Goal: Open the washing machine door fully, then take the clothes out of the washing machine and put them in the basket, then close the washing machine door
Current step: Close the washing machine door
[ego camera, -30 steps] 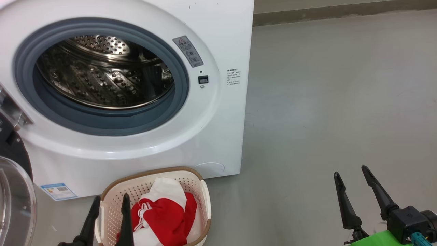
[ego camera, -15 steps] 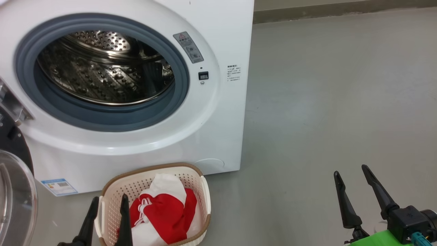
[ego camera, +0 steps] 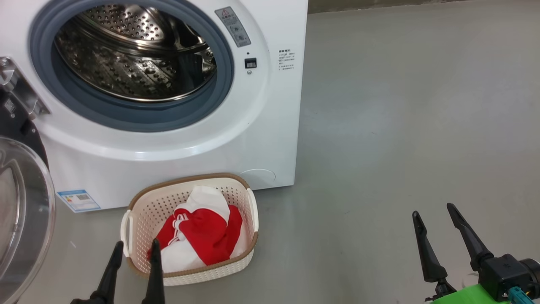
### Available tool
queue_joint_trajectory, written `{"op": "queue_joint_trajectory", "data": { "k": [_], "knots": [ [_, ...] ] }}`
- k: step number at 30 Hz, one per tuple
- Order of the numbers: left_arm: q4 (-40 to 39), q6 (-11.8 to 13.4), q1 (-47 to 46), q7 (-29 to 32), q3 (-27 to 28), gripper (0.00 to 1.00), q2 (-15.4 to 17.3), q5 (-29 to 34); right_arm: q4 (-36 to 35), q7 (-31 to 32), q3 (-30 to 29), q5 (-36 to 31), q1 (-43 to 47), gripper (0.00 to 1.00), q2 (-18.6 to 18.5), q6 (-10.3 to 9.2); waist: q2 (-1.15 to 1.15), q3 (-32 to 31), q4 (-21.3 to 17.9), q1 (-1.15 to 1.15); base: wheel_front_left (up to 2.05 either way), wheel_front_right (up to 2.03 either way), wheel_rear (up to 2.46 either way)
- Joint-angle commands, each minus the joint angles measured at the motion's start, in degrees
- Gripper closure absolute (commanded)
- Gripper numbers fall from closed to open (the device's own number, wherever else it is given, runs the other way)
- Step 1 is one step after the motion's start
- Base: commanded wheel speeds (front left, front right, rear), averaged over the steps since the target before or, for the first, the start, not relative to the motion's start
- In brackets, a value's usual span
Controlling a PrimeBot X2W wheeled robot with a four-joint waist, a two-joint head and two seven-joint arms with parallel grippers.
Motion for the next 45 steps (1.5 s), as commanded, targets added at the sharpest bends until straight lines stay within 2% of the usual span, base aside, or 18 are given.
{"op": "queue_joint_trajectory", "data": {
  "k": [1, 19, 45],
  "knots": [
    [-1.9, -0.6, -1.6, -0.7, 2.0, 0.00, -0.1, 1.0, -1.5, -0.1, 1.3, 0.0, -1.0, 0.00, -0.8, 0.29, 0.00, 0.1, 0.0, 0.00, -0.37, 0.37, 0.00],
    [-3.1, -0.4, -3.1, -0.7, 2.2, 0.00, -0.3, 3.5, -1.2, -0.3, 1.8, 0.4, -2.1, 0.00, -0.8, 0.29, 0.00, 2.0, 1.7, 0.00, -0.02, 0.02, 0.00],
    [-4.3, 0.8, -2.1, -0.7, 3.4, 0.00, -0.7, 4.0, -2.7, 0.0, 3.4, -0.9, -2.2, 0.00, -0.8, 0.29, 0.00, 0.3, 14.1, 0.00, 0.00, 0.00, 0.00]
  ]
}}
